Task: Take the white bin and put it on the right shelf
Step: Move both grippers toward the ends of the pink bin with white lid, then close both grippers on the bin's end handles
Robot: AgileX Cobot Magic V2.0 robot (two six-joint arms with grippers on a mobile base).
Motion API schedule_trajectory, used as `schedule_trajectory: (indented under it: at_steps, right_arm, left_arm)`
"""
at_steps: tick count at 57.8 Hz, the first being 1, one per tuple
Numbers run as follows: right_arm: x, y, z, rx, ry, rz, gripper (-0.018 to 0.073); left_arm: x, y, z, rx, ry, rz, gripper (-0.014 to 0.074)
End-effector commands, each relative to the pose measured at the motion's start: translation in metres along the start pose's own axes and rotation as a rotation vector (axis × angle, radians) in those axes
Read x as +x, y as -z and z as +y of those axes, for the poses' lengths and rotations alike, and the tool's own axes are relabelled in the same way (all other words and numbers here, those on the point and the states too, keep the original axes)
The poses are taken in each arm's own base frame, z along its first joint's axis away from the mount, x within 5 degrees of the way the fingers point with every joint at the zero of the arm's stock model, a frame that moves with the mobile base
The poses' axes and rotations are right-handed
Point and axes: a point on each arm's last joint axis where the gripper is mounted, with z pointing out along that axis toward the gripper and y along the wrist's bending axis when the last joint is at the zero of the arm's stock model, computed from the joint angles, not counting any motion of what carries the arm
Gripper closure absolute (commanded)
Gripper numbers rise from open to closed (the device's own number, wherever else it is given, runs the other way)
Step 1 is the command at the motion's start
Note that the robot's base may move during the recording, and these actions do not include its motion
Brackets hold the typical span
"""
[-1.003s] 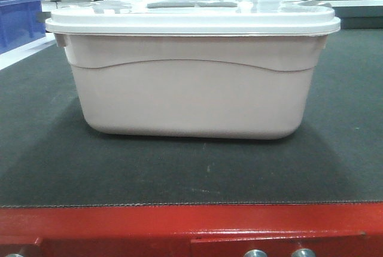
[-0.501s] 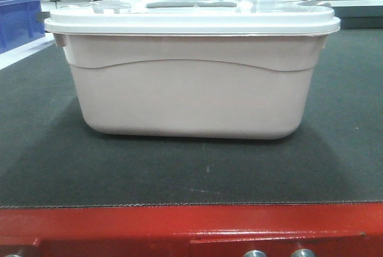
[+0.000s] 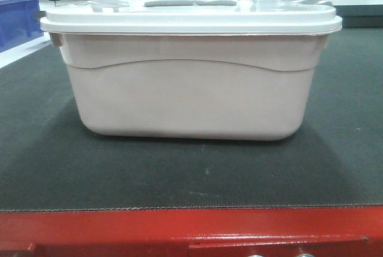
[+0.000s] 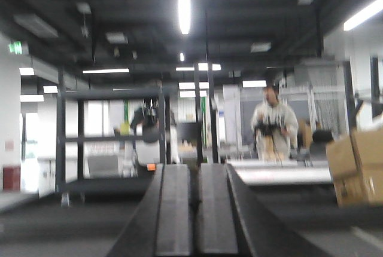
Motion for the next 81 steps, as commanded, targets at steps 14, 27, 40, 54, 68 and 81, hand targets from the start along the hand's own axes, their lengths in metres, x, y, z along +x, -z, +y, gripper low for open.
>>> schedule_trajectory:
  at_steps: [14, 27, 40, 54, 68, 81]
  right_arm:
    - [-0.053, -0.086, 0.006, 0.003, -0.005, 0.051, 0.0317]
    - [-0.021, -0.141, 0.005, 0.014, -0.003, 0.248, 0.0001]
    - [0.004, -0.163, 0.007, 0.011, -0.067, 0.546, -0.0076]
    - [0.007, -0.2, 0.014, -0.011, -0.212, 0.792, -0.0076]
    - [0.015, -0.229, -0.005, 0.0, -0.296, 0.978, -0.0076]
    - [0.045, -0.243, -0.032, -0.186, -0.463, 1.062, -0.0076]
  left_arm:
    - [-0.088, -0.052, -0.004, 0.029, -0.001, 0.16, 0.0512]
    - [-0.075, -0.099, -0.008, 0.082, 0.045, 0.316, 0.0233]
    - [-0.051, -0.13, -0.015, 0.126, 0.144, 0.528, 0.0165]
    - [-0.042, -0.188, -0.024, 0.194, 0.158, 0.841, 0.0165]
    - [-0.027, -0.252, -0.013, 0.348, 0.234, 0.954, 0.0165]
    - [0.017, -0.288, 0.035, 0.561, 0.578, 0.936, 0.0165]
